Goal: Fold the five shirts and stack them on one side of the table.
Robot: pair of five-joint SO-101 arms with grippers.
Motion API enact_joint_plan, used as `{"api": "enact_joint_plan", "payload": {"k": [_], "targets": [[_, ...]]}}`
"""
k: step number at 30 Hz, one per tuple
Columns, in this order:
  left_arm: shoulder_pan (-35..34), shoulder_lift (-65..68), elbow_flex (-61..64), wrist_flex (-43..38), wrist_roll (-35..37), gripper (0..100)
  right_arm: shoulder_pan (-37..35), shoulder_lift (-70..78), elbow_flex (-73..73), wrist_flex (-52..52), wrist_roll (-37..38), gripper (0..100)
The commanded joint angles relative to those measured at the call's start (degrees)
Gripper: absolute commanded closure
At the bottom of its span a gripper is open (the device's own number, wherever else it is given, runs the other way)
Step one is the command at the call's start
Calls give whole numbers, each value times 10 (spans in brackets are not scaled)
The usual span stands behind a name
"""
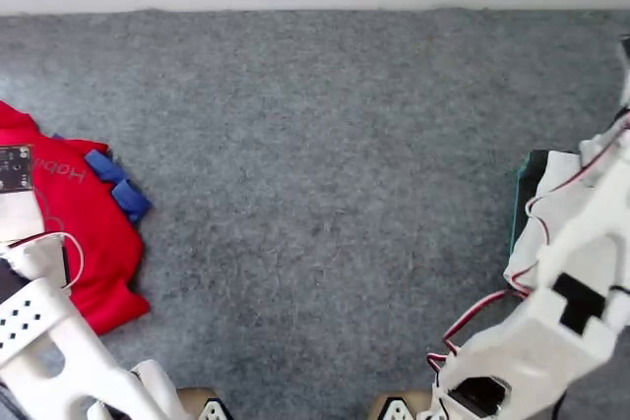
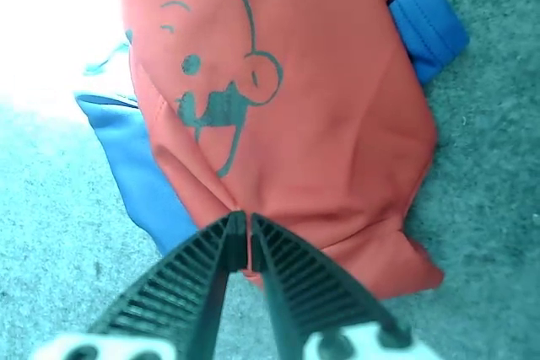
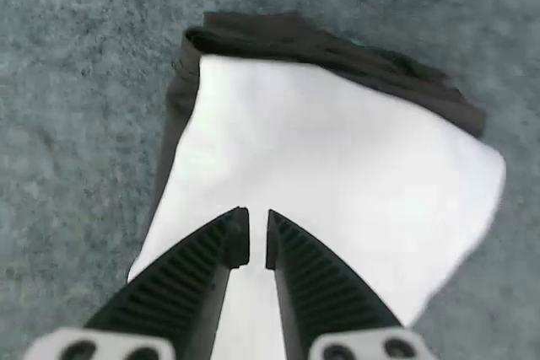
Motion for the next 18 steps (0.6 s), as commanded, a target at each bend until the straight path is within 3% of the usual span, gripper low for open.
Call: {"api": "enact_joint_plan", "payload": {"k": [1, 5, 8, 18], "targets": [[4, -8, -9, -7, -12, 985, -34, 57, -20, -55, -5, 953], [4, -10, -9, -7, -12, 985, -80, 118, -24, -86, -9, 953], [4, -11, -9, -7, -12, 985, -108, 99, -24, -74, -51, 953], [4, -8, -65, -4, -11, 985, -130, -75, -24, 103, -102, 953]]}}
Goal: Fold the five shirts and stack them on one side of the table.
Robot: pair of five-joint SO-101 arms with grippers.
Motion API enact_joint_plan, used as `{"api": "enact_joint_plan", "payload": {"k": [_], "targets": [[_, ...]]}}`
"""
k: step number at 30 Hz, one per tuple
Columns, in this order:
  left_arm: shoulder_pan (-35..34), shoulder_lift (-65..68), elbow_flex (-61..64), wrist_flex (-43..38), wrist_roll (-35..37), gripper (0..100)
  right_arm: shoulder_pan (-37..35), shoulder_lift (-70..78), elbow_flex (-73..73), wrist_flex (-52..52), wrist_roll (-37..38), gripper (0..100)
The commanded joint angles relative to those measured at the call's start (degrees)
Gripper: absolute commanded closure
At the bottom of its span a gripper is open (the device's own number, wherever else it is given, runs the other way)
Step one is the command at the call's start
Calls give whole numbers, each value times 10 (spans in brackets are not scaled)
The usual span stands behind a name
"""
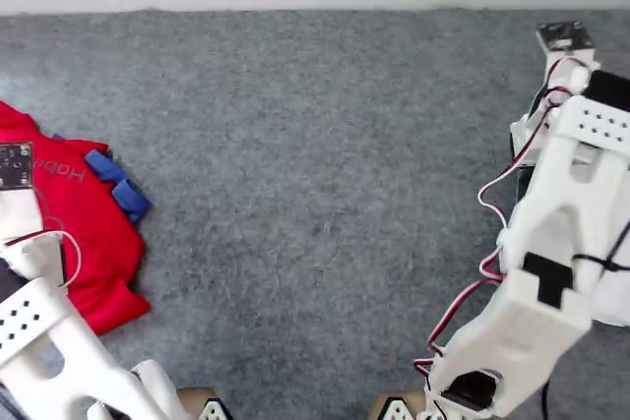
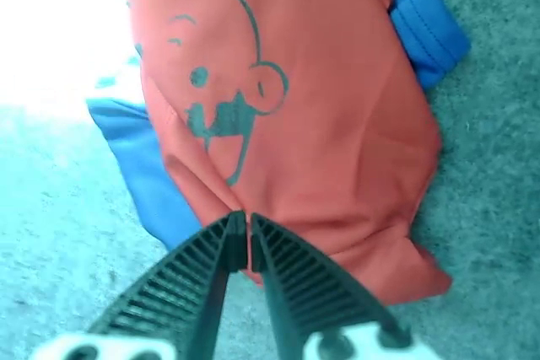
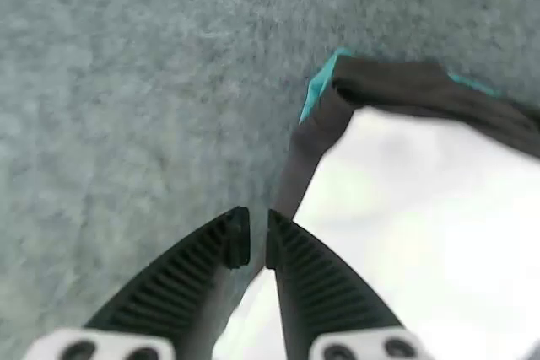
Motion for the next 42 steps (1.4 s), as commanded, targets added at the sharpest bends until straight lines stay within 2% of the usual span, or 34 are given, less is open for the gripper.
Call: {"api": "enact_joint_plan", "payload": {"k": [1, 4, 9, 13, 18, 22, 29, 33, 36, 39, 42], "targets": [[4, -7, -44, -4, -5, 985, -15, -72, -24, 63, -10, 953], [4, -6, -44, -4, -25, 972, -19, -87, -2, 82, -10, 953], [4, -5, -36, 18, -61, 894, -20, -139, 79, 82, -10, 953], [4, 2, -8, 48, -146, 827, -21, -205, 165, 81, -10, 953], [5, 58, 39, 51, -213, 815, -20, -269, 284, 80, -9, 952], [37, 133, 51, 47, -217, 814, -18, -313, 347, 80, -9, 952], [86, 299, 53, -61, -184, 816, -17, -365, 374, 80, -9, 952], [109, 389, 53, -80, -183, 821, -17, -377, 375, 81, -9, 952], [137, 433, 53, -99, -183, 880, -17, -385, 375, 81, -9, 952], [168, 435, 51, -112, -183, 987, -17, -398, 375, 81, -9, 952], [195, 407, 22, -82, -179, 987, -17, -409, 375, 81, -9, 952]]}}
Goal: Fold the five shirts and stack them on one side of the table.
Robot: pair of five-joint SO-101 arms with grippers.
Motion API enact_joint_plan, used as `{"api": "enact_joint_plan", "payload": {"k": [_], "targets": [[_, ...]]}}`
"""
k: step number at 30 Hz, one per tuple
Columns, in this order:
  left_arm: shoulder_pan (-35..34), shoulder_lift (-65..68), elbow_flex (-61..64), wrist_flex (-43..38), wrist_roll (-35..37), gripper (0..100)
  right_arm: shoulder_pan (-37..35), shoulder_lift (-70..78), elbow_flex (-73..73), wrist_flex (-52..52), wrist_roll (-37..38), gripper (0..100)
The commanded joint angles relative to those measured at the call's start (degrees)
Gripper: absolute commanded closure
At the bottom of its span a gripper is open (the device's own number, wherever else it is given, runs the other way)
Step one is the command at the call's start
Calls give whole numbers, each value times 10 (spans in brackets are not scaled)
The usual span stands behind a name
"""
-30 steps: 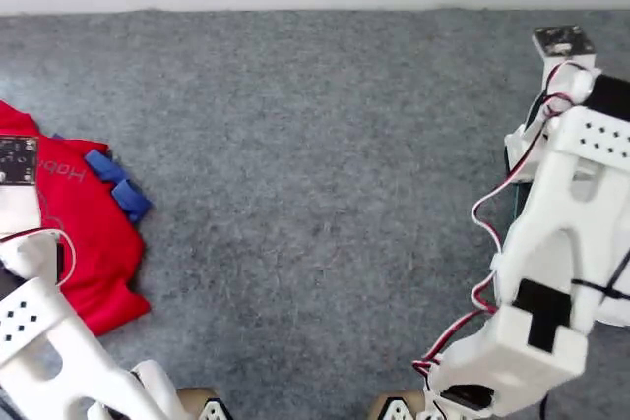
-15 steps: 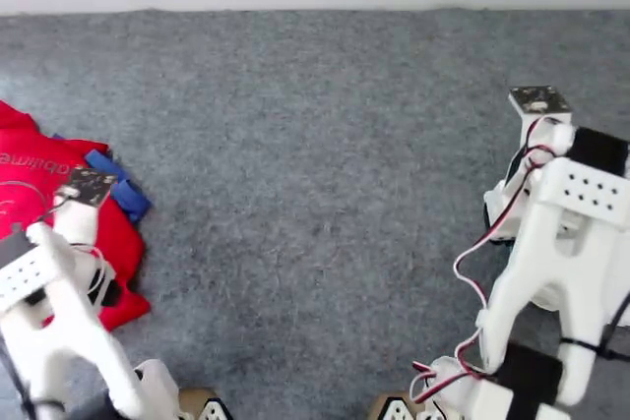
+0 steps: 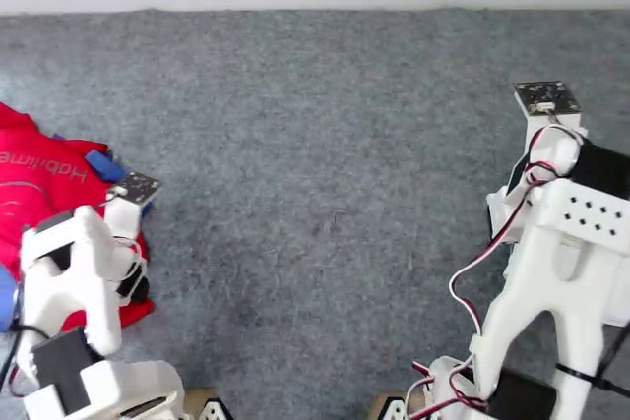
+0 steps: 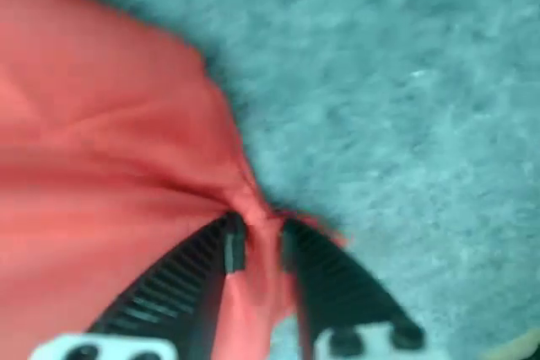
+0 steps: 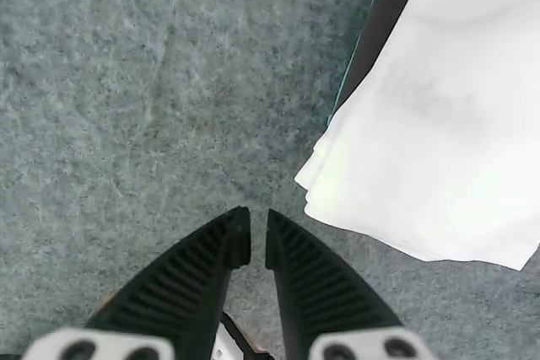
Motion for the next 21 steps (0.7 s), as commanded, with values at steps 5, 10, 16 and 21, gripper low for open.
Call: {"api": "enact_joint_plan", "payload": {"k": [5, 10, 16, 21], "targets": [[62, -98, -133, 36, 100, 987, -3, -40, -3, 24, -6, 952], [127, -140, -252, 43, 209, 987, -3, -45, -3, 24, -6, 952], [235, -142, -361, 47, 272, 987, -3, -45, -2, 24, -6, 952], [346, -142, -442, 47, 302, 987, -3, -46, 21, 25, -6, 952]]}}
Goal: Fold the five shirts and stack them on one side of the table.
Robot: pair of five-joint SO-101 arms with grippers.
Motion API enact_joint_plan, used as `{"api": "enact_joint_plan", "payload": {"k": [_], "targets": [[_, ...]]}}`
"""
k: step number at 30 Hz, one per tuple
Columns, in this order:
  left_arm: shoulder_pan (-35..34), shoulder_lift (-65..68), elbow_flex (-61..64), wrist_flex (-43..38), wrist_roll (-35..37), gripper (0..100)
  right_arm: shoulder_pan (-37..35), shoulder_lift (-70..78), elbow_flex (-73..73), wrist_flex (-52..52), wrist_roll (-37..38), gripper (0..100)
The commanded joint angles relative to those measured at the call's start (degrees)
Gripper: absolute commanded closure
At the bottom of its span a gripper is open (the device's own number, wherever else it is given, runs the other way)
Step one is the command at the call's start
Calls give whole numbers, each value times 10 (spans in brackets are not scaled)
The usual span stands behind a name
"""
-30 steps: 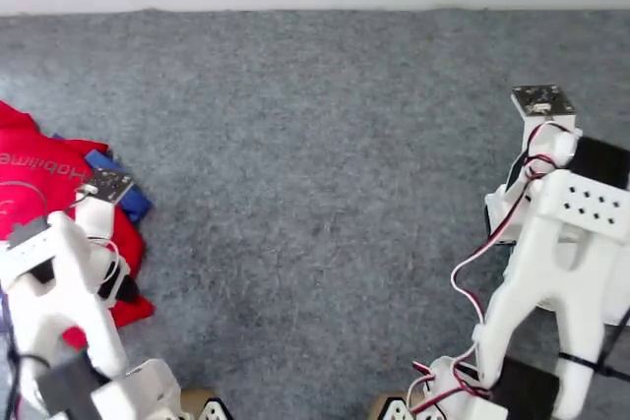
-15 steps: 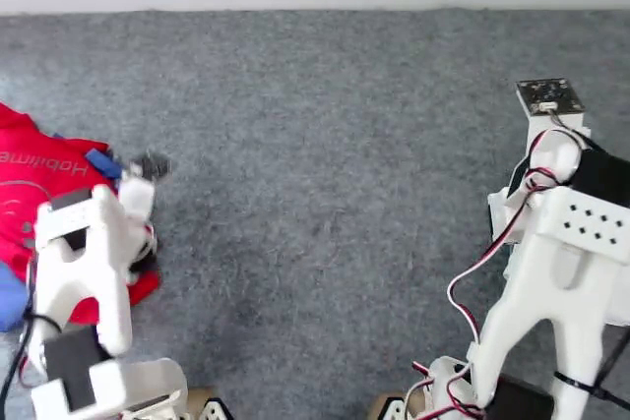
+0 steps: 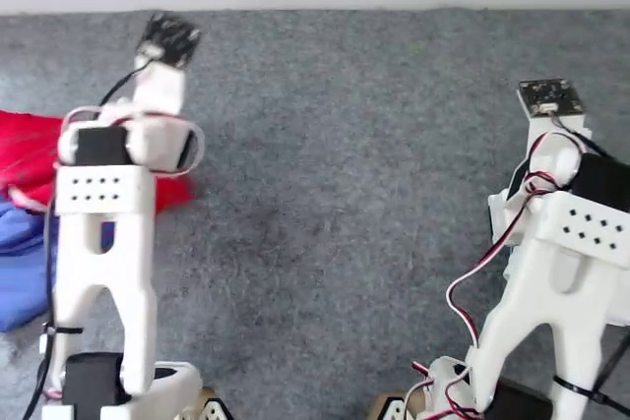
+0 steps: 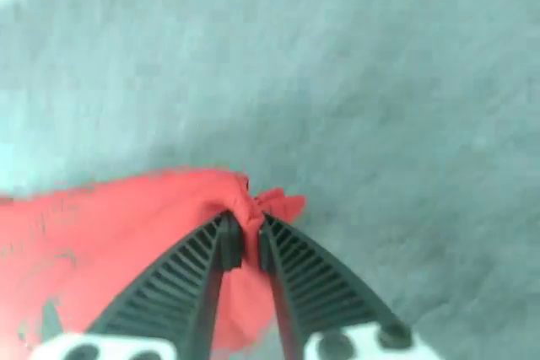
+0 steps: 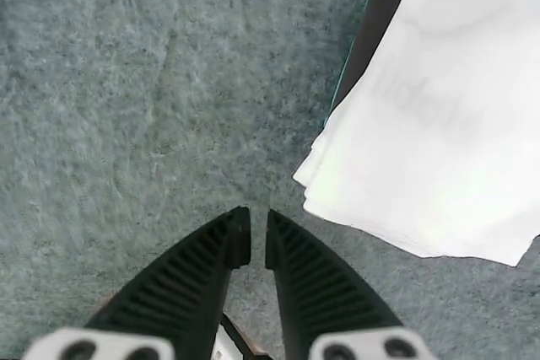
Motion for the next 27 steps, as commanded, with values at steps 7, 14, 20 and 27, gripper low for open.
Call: {"api": "enact_joint_plan", "payload": {"k": [7, 14, 20, 27], "targets": [[217, -28, -126, 3, 27, 987, -3, -20, 33, 24, -6, 952], [307, -22, -199, 70, 25, 987, -3, -20, 33, 24, -6, 952], [298, 25, -178, 73, 24, 987, -4, -20, 33, 24, -6, 952], [214, 124, -182, 130, 24, 975, -6, -19, 33, 23, -6, 952]]}}
